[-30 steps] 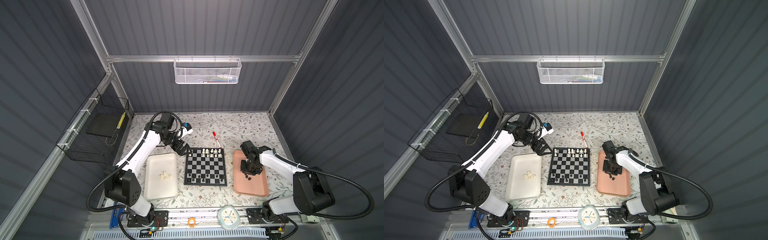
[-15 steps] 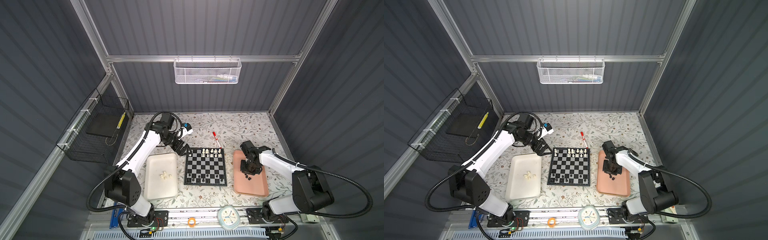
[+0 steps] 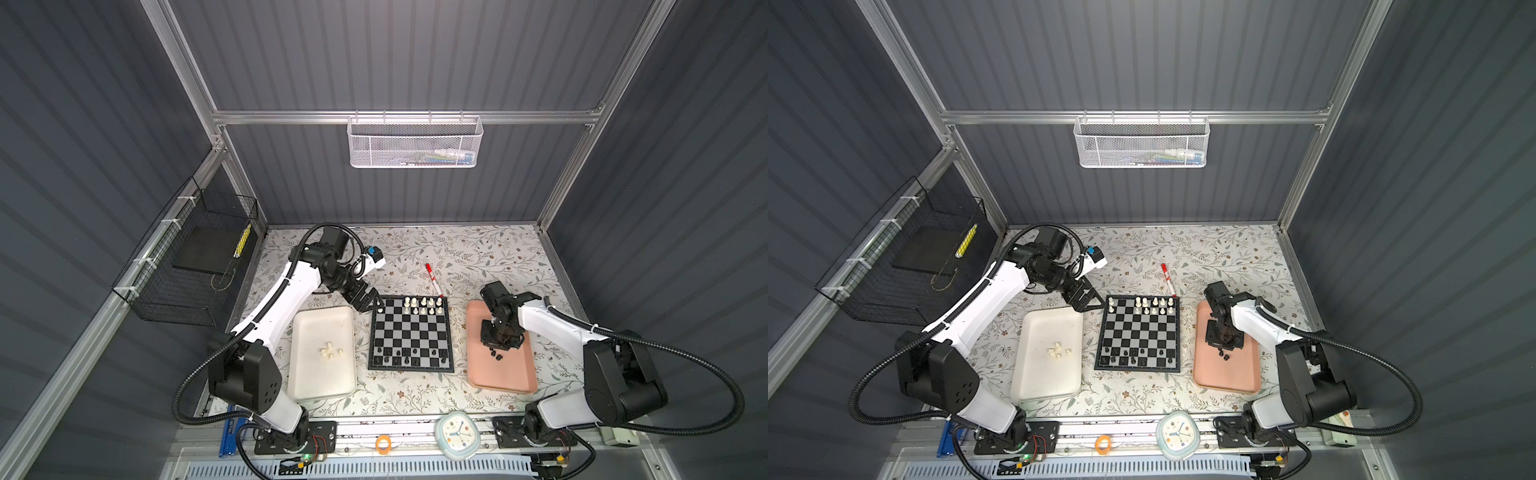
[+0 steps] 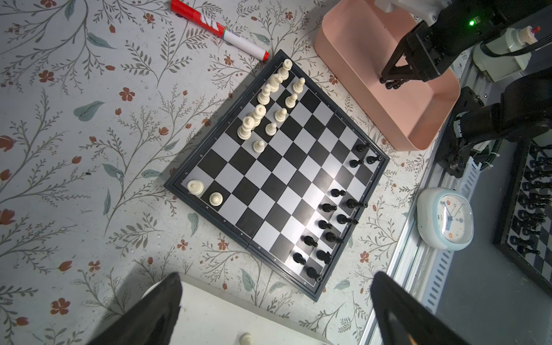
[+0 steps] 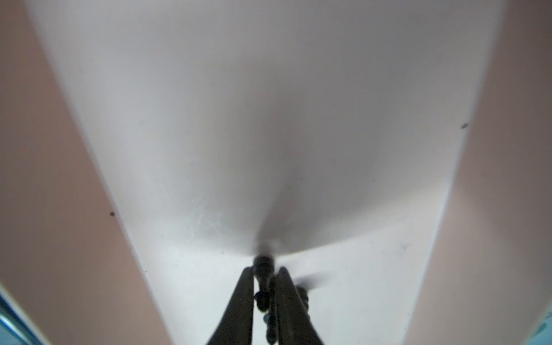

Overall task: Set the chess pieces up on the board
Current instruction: 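Close the right gripper on a black piece and lift it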

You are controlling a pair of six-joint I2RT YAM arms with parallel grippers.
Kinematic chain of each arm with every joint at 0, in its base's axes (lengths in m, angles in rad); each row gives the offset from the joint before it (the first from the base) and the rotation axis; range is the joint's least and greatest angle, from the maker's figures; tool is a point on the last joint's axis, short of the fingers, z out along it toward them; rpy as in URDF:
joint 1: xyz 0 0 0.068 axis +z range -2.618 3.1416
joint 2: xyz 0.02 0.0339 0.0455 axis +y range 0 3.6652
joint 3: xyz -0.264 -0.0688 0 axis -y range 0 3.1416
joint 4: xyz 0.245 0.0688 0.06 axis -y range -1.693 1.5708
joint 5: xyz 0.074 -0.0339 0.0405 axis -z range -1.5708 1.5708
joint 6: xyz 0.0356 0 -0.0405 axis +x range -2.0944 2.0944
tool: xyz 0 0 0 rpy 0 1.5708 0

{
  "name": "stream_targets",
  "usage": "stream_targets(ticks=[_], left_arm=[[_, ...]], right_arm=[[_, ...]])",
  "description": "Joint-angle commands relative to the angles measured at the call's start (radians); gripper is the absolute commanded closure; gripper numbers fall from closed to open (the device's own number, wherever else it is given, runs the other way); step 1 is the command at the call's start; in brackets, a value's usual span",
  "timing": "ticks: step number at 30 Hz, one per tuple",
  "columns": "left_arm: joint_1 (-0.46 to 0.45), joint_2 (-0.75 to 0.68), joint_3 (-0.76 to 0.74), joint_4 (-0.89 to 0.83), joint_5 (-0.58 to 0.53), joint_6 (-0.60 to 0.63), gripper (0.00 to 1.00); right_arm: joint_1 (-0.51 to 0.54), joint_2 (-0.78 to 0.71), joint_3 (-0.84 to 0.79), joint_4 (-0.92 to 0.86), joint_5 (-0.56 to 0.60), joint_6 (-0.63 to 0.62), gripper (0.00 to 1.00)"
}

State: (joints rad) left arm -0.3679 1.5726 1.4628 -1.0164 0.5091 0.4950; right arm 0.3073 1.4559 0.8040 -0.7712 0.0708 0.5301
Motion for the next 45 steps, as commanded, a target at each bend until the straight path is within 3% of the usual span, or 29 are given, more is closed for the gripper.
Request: stream_targets(ticks=[1, 45], left_arm=[[-0.005, -0.028, -0.013, -0.008, 0.002, 0.016, 0.0], [-0.005, -0.044, -0.028, -0.003, -0.015, 0.018, 0.01]], right_arm=[[-0.004, 0.015, -0.009, -0.009, 0.005, -0.009, 0.83], [-0.005, 0.004, 0.056, -0.039, 0.027, -0.044, 0.89]])
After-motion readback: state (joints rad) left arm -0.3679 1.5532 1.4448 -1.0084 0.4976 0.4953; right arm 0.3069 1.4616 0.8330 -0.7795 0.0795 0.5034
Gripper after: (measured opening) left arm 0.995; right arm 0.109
